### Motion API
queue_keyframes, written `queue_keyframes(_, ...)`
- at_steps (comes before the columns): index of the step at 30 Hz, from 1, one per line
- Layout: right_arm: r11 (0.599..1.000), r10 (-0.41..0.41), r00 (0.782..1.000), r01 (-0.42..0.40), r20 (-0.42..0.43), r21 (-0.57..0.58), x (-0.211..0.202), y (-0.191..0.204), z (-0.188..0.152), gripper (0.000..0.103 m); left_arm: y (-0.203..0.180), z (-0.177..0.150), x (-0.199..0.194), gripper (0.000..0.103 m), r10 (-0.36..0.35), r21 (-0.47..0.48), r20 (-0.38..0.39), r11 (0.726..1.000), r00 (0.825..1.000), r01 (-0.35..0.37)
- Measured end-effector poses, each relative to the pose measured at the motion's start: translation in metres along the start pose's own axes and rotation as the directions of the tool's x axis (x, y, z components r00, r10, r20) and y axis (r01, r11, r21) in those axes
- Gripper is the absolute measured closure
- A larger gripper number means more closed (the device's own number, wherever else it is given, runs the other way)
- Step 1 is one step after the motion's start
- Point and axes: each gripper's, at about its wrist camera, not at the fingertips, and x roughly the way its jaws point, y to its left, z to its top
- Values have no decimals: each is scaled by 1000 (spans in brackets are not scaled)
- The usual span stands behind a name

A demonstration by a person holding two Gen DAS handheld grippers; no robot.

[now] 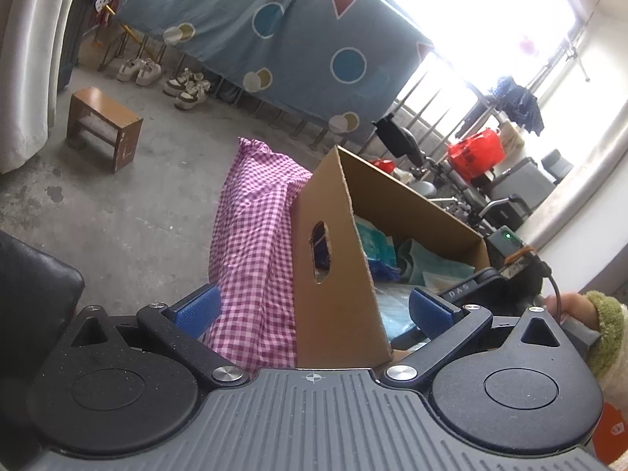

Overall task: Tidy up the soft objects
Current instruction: 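Withdraw the right gripper up out of the box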

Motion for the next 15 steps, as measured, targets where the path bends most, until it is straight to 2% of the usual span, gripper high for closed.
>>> queue_keyframes(3,1000,22,1000,-22,-6,3,7,5,1,31,4,-1,1,0,4,-17,-8,1000,1000,-4)
queue_keyframes(8,995,97,995,-98,32,0,10,13,3,31,7,-3,-1,0,7,-25,-12,1000,1000,-7)
queue_keyframes(15,992,130,991,-130,20,-3,19,22,-3,31,6,-4,-5,0,24,-19,-9,1000,1000,-24)
